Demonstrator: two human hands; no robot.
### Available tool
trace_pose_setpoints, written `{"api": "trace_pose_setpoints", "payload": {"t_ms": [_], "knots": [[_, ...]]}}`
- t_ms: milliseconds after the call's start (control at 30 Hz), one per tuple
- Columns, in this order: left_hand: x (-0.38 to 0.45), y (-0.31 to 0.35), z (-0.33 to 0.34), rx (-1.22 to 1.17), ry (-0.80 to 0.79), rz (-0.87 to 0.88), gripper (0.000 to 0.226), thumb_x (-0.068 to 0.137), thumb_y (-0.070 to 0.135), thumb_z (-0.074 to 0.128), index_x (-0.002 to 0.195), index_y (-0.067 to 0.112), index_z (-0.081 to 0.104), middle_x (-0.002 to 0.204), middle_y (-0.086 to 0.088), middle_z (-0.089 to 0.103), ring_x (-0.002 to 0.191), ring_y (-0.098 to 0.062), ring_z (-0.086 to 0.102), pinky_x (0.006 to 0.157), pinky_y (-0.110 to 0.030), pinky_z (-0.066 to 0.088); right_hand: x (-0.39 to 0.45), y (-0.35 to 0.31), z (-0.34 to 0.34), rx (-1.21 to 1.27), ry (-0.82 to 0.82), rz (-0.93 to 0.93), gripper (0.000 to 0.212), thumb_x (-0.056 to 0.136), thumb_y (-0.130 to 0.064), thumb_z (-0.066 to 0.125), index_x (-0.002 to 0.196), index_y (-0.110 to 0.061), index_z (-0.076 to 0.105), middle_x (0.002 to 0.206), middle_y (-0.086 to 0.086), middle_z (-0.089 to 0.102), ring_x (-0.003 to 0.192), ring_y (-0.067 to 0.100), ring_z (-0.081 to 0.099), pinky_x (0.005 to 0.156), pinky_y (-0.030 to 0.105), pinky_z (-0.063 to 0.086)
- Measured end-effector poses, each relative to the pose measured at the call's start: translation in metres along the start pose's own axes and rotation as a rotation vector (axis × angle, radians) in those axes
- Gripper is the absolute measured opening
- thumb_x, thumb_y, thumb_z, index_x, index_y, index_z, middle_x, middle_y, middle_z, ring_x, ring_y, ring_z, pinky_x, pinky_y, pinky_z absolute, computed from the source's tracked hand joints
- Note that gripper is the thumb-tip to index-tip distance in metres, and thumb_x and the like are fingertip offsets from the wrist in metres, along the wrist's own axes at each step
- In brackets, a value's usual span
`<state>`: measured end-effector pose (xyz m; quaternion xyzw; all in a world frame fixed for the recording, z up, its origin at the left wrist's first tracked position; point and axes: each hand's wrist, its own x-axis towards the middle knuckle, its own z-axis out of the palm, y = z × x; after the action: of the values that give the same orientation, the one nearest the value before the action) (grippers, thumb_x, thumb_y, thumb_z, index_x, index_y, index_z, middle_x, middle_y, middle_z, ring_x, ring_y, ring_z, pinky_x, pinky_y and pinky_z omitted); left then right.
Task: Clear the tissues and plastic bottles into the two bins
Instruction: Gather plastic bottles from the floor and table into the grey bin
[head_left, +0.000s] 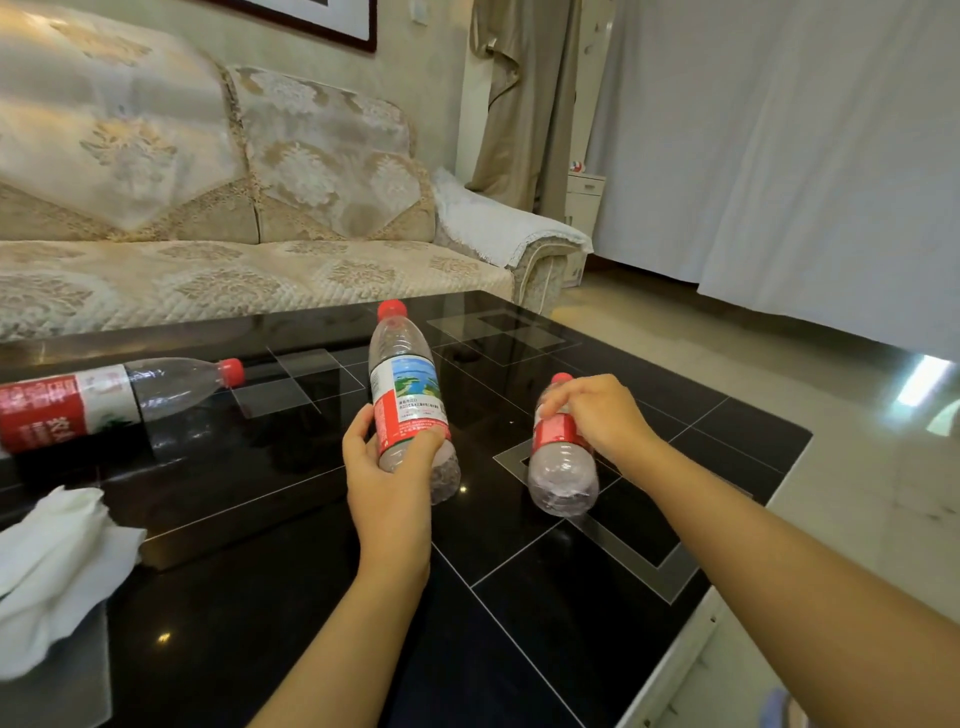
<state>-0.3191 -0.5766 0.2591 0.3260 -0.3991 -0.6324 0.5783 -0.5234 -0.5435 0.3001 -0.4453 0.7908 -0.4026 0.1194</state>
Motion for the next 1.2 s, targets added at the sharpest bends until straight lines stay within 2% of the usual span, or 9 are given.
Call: {"api": "trace_pose_setpoints", "payload": {"t_ms": [67, 133, 167, 233, 367, 533, 700, 1000, 1200], "knots": [[-0.001, 0.000, 0.000, 0.008, -0.020, 0.004, 0.074, 0.079, 0.011, 0.071, 0.138, 0.035, 0.033, 0.130, 0.004, 0.049, 0.100, -0.011, 0.057, 0.067, -0.020, 0.046, -0.007, -0.003, -0.001, 0.026, 0.064, -0.033, 0.004, 0.086, -0.023, 0.064, 0.087, -0.025, 0.068, 0.104, -0.003, 0.054, 0.096, 0.019, 0.055, 0.070, 0.025, 0.049], [-0.002, 0.000, 0.001, 0.006, -0.044, 0.008, 0.082, 0.078, 0.009, 0.072, 0.141, 0.036, 0.028, 0.132, 0.004, 0.048, 0.101, -0.012, 0.057, 0.066, -0.020, 0.046, -0.008, 0.000, 0.004, -0.134, 0.086, -0.038, 0.042, 0.075, -0.032, 0.078, 0.111, -0.022, 0.059, 0.114, 0.000, 0.047, 0.104, 0.021, 0.052, 0.074, 0.027, 0.049], [-0.003, 0.000, 0.001, 0.002, -0.052, 0.011, 0.085, 0.077, 0.008, 0.073, 0.142, 0.037, 0.026, 0.131, 0.005, 0.048, 0.100, -0.011, 0.058, 0.065, -0.020, 0.046, -0.008, 0.001, 0.006, -0.187, 0.069, 0.037, 0.061, 0.069, -0.035, 0.082, 0.121, -0.022, 0.052, 0.119, 0.002, 0.044, 0.106, 0.023, 0.051, 0.080, 0.032, 0.052], [-0.003, 0.001, 0.000, -0.007, -0.060, 0.013, 0.087, 0.076, 0.008, 0.074, 0.142, 0.038, 0.025, 0.130, 0.005, 0.049, 0.099, -0.011, 0.059, 0.064, -0.019, 0.047, -0.012, -0.001, 0.007, -0.221, -0.016, 0.240, 0.078, 0.065, -0.038, 0.084, 0.129, -0.018, 0.043, 0.119, 0.007, 0.048, 0.104, 0.026, 0.055, 0.086, 0.039, 0.053], [-0.002, 0.001, -0.002, -0.021, -0.059, 0.001, 0.088, 0.075, 0.006, 0.073, 0.143, 0.035, 0.026, 0.129, 0.002, 0.052, 0.102, -0.014, 0.060, 0.069, -0.022, 0.050, -0.028, -0.010, 0.001, -0.082, -0.179, 0.355, 0.078, 0.066, -0.032, 0.083, 0.130, -0.016, 0.042, 0.112, 0.007, 0.053, 0.091, 0.021, 0.059, 0.072, 0.034, 0.054], [-0.001, 0.000, -0.003, -0.022, -0.079, -0.001, 0.082, 0.079, 0.003, 0.070, 0.145, 0.028, 0.029, 0.128, 0.000, 0.055, 0.100, -0.011, 0.062, 0.079, -0.030, 0.054, -0.062, -0.004, 0.003, 0.550, -0.072, 0.199, 0.077, 0.074, -0.024, 0.079, 0.138, -0.028, 0.037, 0.118, 0.002, 0.057, 0.095, 0.022, 0.065, 0.076, 0.040, 0.058], [-0.003, 0.000, -0.005, 0.043, -0.102, 0.069, 0.079, 0.078, 0.004, 0.071, 0.143, 0.026, 0.034, 0.130, 0.003, 0.052, 0.101, -0.010, 0.060, 0.075, -0.028, 0.054, -0.084, 0.009, 0.028, 0.955, 0.005, 0.165, 0.072, 0.075, -0.023, 0.076, 0.138, -0.026, 0.040, 0.116, 0.003, 0.062, 0.087, 0.018, 0.070, 0.064, 0.032, 0.057], [-0.028, 0.009, -0.016, 0.201, -0.199, 0.233, 0.076, 0.070, 0.008, 0.079, 0.133, 0.032, 0.044, 0.124, 0.007, 0.055, 0.107, -0.013, 0.060, 0.084, -0.035, 0.055, -0.090, 0.011, 0.032, 1.010, -0.014, 0.037, 0.077, 0.074, -0.022, 0.078, 0.140, -0.030, 0.040, 0.120, 0.004, 0.062, 0.098, 0.024, 0.068, 0.076, 0.039, 0.058], [-0.067, 0.015, -0.017, 0.275, -0.176, 0.311, 0.072, 0.069, 0.008, 0.080, 0.124, 0.040, 0.045, 0.119, 0.010, 0.056, 0.100, -0.008, 0.062, 0.073, -0.024, 0.056, -0.111, 0.013, 0.024, 1.048, -0.053, -0.083, 0.076, 0.075, -0.013, 0.078, 0.139, -0.027, 0.041, 0.111, 0.002, 0.065, 0.085, 0.014, 0.072, 0.064, 0.027, 0.057]]}}
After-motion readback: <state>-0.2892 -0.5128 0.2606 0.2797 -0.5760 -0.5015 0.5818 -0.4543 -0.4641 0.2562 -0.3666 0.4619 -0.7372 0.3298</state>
